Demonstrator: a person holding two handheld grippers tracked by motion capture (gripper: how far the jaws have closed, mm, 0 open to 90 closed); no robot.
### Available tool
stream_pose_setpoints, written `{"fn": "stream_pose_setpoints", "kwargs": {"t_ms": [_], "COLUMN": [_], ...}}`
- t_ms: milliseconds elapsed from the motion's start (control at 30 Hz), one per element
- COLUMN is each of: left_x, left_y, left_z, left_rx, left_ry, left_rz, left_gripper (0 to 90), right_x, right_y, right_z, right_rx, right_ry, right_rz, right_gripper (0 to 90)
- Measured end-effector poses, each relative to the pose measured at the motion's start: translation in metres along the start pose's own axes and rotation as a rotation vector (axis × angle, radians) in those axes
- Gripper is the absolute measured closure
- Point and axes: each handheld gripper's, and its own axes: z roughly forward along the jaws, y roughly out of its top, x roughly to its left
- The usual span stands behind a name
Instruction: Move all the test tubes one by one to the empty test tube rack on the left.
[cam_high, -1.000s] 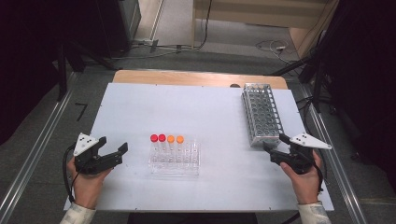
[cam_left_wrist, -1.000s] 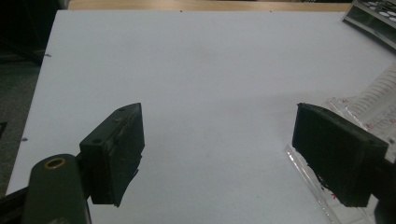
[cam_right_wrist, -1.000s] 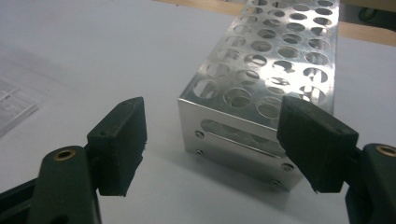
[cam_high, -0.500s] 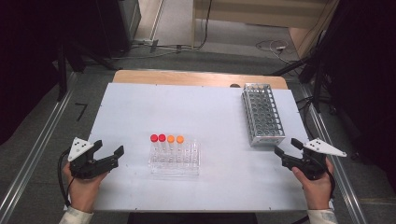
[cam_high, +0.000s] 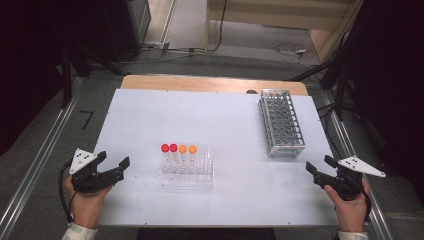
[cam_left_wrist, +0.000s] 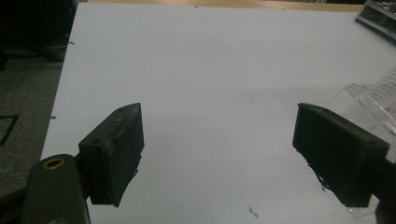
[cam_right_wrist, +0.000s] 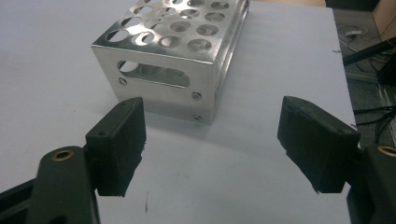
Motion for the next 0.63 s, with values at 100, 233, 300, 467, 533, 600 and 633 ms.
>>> {"fn": "stream_pose_setpoints", "kwargs": {"t_ms": [100,233,300,467,533,600,633], "left_x": [0.001,0.003,0.004,0.007,0.008,0.009,0.009], "left_y": [-0.001,-0.002,-0.002,-0.005,-0.006,-0.006,-0.007], "left_z": [0.001,0.001,0.001,0.001,0.001,0.002,0.003], "left_rx": [0.001,0.006,0.009,0.019,0.020,0.022,0.026], "left_ry": [0.002,0.005,0.006,0.013,0.017,0.017,0.018], "left_rz": [-0.002,-0.010,-0.009,-0.014,-0.016,-0.017,-0.017], "left_gripper": [17.0,17.0,17.0,17.0,17.0,17.0,17.0], "right_x": [-0.004,-0.009,-0.011,-0.016,-0.017,-0.018,-0.019], "right_y": [-0.003,-0.006,-0.007,-0.011,-0.012,-0.012,-0.013], "right_z": [-0.002,-0.005,-0.006,-0.006,-0.006,-0.005,-0.004], "right_rx": [0.001,0.001,0.003,0.010,0.013,0.018,0.023], "right_ry": [-0.012,-0.026,-0.028,-0.041,-0.044,-0.050,-0.047], "right_rz": [0.010,0.018,0.025,0.038,0.043,0.043,0.044], "right_gripper": [22.5,22.5,22.5,22.5,22.5,21.9,20.7]}}
